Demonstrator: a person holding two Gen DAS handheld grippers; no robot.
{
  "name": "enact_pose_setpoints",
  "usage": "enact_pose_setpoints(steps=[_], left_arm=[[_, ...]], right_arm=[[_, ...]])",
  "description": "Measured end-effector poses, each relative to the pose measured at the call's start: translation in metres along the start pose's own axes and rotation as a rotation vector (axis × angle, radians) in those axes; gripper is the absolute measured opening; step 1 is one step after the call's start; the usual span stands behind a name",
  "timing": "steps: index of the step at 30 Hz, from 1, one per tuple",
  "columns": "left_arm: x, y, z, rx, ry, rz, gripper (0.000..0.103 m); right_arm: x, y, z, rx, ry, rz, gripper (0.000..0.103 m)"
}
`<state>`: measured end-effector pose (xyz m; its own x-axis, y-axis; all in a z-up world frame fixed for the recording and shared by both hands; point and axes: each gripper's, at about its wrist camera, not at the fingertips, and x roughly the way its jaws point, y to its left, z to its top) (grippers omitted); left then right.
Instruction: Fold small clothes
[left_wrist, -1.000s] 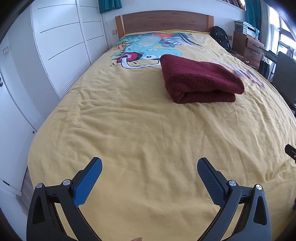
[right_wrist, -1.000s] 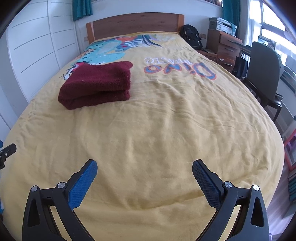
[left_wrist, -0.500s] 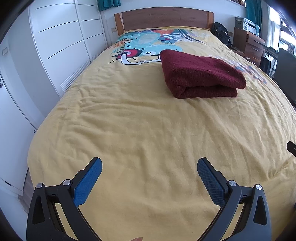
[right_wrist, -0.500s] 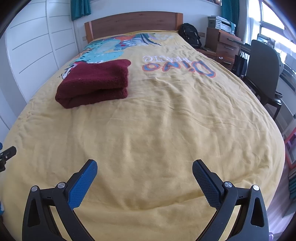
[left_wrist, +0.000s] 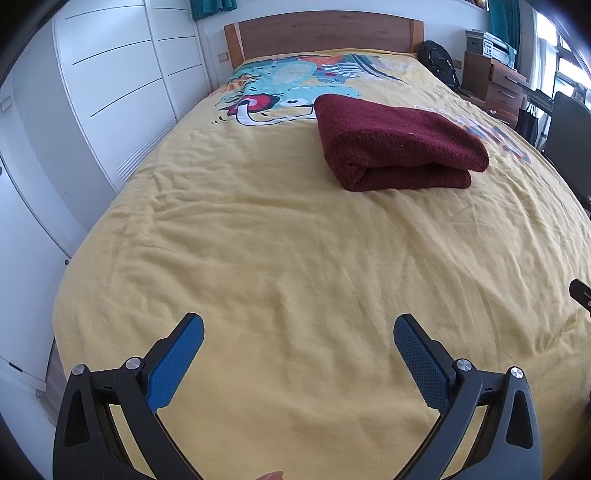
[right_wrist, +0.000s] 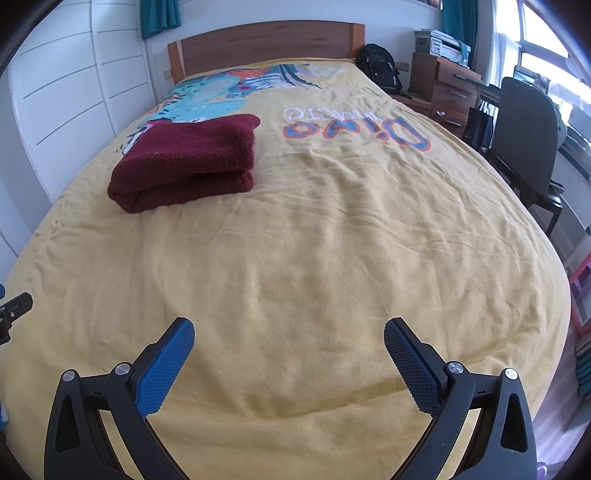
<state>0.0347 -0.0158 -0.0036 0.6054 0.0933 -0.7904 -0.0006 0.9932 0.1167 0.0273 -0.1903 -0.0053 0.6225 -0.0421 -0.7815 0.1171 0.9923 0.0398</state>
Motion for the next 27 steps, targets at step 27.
enact_pose_setpoints(steps=[27], left_arm=[[0.0017,-0.0005,-0.0033,-0.006,0.002,0.037,0.101]], right_arm=[[0.0017,-0.0008,-0.0017,0.003,0.001,-0.002,0.103]])
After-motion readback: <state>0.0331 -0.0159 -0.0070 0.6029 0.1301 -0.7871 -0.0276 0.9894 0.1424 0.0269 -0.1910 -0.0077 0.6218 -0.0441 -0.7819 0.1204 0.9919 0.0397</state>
